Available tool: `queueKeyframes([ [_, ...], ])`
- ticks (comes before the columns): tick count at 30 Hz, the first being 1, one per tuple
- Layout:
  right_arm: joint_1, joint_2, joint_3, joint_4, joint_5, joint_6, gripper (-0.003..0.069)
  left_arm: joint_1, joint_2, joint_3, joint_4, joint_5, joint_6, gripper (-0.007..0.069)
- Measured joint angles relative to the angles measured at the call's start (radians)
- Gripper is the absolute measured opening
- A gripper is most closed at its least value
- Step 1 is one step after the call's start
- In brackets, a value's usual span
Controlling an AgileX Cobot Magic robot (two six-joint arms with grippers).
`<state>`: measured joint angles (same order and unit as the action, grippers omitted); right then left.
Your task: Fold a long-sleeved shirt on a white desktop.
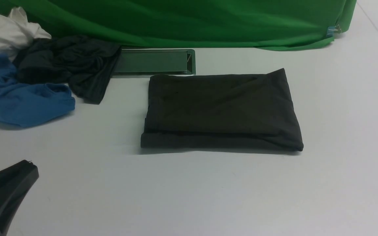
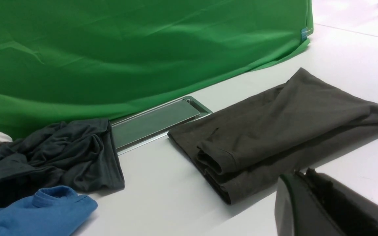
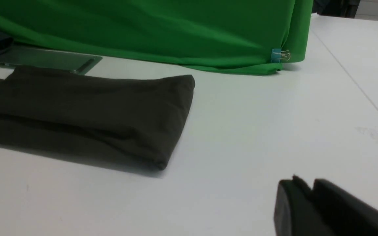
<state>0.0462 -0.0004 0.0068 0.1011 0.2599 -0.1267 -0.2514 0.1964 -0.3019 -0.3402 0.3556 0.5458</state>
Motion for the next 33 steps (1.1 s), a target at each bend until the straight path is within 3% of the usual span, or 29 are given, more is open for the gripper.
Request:
queueKeyframes([
  [22, -0.001, 0.000, 0.000, 0.000, 0.000, 0.000, 0.0171, 0.001, 0.002, 0.015, 0.005, -0.067, -0.005, 0.0019],
  [25, -0.001, 0.000, 0.000, 0.000, -0.001, 0.000, 0.0178, 0.037, -0.015, 0.057, 0.045, -0.158, -0.035, 0.0019],
  [29, -0.001, 0.000, 0.000, 0.000, -0.001, 0.000, 0.0189, 0.174, -0.103, 0.152, 0.106, -0.292, -0.078, 0.0019],
  [33, -0.001, 0.000, 0.000, 0.000, -0.004, 0.000, 0.0198, 0.278, -0.188, 0.271, 0.120, -0.324, -0.109, 0.0019],
])
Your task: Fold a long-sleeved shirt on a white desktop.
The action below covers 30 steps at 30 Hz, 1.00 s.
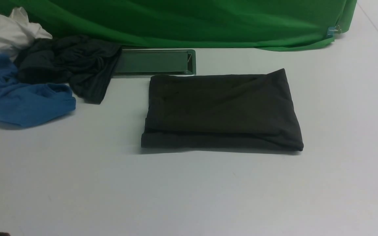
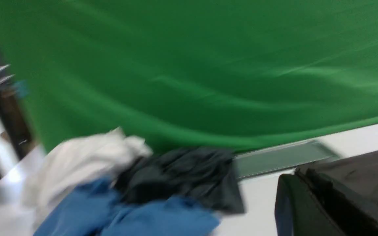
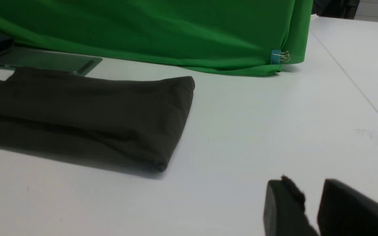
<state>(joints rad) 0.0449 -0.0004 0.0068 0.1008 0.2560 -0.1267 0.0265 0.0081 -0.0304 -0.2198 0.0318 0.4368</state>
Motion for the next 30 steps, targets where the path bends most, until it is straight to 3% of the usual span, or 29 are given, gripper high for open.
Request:
queueKeyframes([
  [8, 0.000, -0.001, 0.000, 0.000, 0.000, 0.000, 0.0212, -0.011, -0.011, 0.038, 0.052, 0.224, -0.178, 0.0019],
  [30, 0.000, -0.001, 0.000, 0.000, -0.003, 0.000, 0.0237, -0.035, -0.011, 0.038, 0.052, 0.219, -0.204, 0.0019],
])
